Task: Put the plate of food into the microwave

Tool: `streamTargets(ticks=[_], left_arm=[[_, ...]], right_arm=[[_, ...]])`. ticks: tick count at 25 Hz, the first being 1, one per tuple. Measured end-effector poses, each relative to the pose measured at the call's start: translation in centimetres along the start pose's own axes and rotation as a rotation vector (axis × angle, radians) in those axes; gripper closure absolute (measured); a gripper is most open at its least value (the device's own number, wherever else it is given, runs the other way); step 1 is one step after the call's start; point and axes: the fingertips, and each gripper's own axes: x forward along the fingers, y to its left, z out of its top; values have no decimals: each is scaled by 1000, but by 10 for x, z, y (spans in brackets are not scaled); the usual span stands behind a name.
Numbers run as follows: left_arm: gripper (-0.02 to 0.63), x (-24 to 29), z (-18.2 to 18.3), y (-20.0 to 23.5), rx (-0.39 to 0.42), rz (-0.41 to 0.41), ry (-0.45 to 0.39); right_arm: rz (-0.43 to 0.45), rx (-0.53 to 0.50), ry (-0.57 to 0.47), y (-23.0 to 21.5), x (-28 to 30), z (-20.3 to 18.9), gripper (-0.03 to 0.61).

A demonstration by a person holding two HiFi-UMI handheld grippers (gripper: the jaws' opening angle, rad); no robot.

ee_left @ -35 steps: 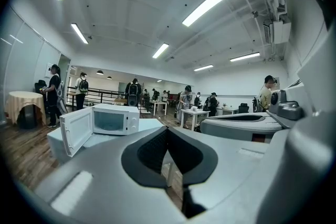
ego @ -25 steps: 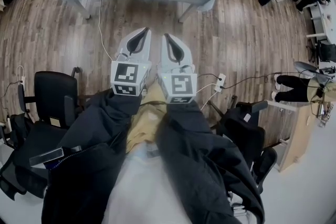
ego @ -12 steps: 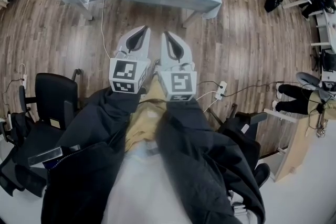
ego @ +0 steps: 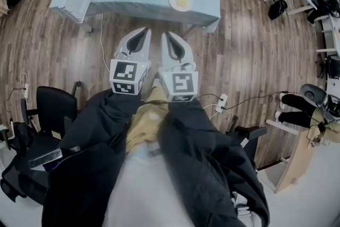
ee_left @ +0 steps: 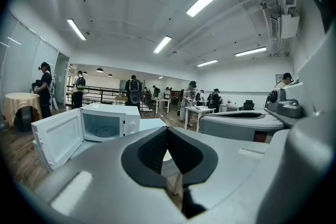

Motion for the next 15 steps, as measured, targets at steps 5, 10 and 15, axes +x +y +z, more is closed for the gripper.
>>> streamTargets(ticks=[5,10,15], left_arm=[[617,38,3,-3,4,-7,14],[617,69,1,-8,7,-10,35],[617,90,4,1,2,11,40]], right_arm=[[5,6,7,-30,20,-2,581],[16,7,20,-54,36,-8,580],[30,13,43,-70,54,-12,580]])
